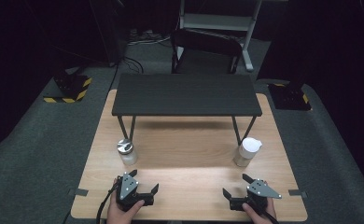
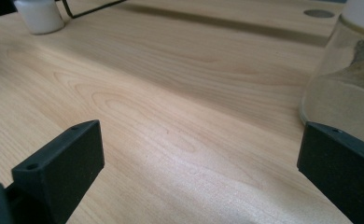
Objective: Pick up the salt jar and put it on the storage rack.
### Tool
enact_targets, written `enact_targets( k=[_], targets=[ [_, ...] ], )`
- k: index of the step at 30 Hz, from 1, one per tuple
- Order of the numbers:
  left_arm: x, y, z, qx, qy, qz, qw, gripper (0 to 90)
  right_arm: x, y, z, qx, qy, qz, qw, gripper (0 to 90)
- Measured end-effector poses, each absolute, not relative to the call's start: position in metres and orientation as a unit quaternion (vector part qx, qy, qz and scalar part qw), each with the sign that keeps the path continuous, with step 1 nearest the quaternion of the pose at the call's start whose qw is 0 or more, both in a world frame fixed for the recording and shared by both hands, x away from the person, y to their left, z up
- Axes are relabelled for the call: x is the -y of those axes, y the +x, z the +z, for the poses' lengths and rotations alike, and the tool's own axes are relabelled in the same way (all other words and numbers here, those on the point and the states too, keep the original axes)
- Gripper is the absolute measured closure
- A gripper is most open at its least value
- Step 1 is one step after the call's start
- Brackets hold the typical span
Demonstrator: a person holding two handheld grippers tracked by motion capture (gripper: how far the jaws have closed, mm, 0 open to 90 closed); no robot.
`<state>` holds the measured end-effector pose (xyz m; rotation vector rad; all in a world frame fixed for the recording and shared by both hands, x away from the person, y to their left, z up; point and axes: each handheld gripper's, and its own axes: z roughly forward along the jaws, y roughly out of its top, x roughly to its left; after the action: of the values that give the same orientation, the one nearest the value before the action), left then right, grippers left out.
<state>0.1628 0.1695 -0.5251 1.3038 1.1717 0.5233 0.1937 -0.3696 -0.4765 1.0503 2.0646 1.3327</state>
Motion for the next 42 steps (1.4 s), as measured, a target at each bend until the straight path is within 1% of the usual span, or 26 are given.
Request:
enact_targets(
  k=[7,30,35,42],
  targets=[
    [-0.169,0.16,-0.526,-0.502,0.568,0.233,0.609,0.8,0.37,0.195,-0.477,-0.751,0.381,0.487,0.233,0.5],
    [-0.171,0.159,-0.526,-0.494,0.567,0.22,0.622,0.8,0.369,0.196,-0.477,-0.754,0.377,0.487,0.23,0.5],
    [-0.168,0.154,-0.518,-0.483,0.553,0.228,0.64,0.8,0.369,0.196,-0.477,-0.755,0.375,0.487,0.23,0.5],
    [-0.174,0.146,-0.506,-0.478,0.529,0.259,0.652,0.7,0.369,0.196,-0.476,-0.756,0.373,0.485,0.23,0.5]
  ],
)
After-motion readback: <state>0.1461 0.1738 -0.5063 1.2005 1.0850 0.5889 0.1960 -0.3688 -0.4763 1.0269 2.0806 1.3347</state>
